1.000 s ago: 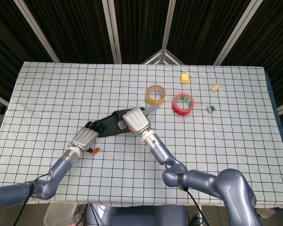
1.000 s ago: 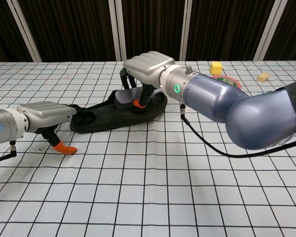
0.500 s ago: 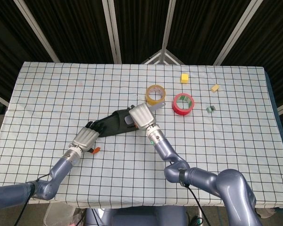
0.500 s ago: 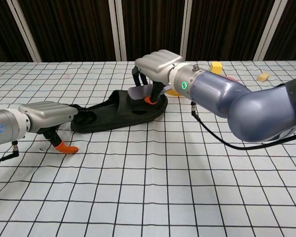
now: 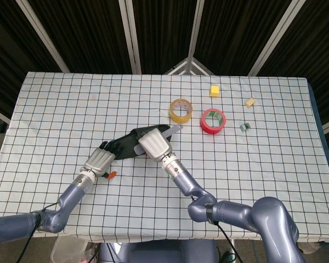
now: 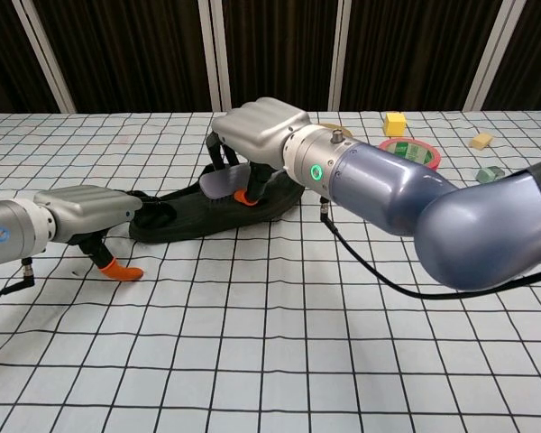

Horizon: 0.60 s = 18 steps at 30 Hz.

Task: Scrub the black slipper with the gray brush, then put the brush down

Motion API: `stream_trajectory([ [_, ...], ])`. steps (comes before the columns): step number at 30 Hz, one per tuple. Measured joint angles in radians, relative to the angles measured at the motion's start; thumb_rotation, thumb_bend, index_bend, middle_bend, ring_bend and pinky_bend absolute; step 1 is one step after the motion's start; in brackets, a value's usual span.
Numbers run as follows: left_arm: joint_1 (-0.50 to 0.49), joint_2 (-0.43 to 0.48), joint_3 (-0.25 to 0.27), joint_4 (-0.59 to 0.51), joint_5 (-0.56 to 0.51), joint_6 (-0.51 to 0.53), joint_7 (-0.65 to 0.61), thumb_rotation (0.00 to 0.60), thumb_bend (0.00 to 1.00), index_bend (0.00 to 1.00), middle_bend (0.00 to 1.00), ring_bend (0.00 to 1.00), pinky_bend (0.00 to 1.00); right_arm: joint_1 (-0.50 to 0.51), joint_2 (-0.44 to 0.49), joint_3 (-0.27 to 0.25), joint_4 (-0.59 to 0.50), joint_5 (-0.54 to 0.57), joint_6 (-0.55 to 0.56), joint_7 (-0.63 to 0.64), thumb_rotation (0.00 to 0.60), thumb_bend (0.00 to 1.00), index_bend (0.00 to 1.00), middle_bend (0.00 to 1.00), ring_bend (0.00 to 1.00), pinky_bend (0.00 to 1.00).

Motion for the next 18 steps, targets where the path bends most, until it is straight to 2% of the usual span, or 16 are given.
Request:
stream_trajectory([
  [6, 0.000, 0.003, -0.001, -0.005, 0.003, 0.006, -0.004, 0.476, 0.43, 0.00, 0.03, 0.01, 0.05, -0.005, 0.008, 0.010, -0.020, 0.012, 0.008, -0.010, 0.600, 0.80, 0.82, 0.73, 0.65, 0.64],
  [9, 0.002, 0.006, -0.001, -0.012, 0.017, 0.012, -0.012, 0.472, 0.36, 0.00, 0.00, 0.01, 0.05, -0.013, 0.017, 0.015, -0.024, 0.016, 0.020, -0.013, 0.600, 0.80, 0.82, 0.73, 0.65, 0.64],
  [18, 0.053, 0.058, 0.012, -0.102, 0.187, 0.110, -0.108, 0.457, 0.26, 0.00, 0.00, 0.00, 0.05, -0.078, 0.091, 0.041, -0.073, 0.072, 0.101, -0.042, 0.600, 0.80, 0.82, 0.73, 0.65, 0.64],
])
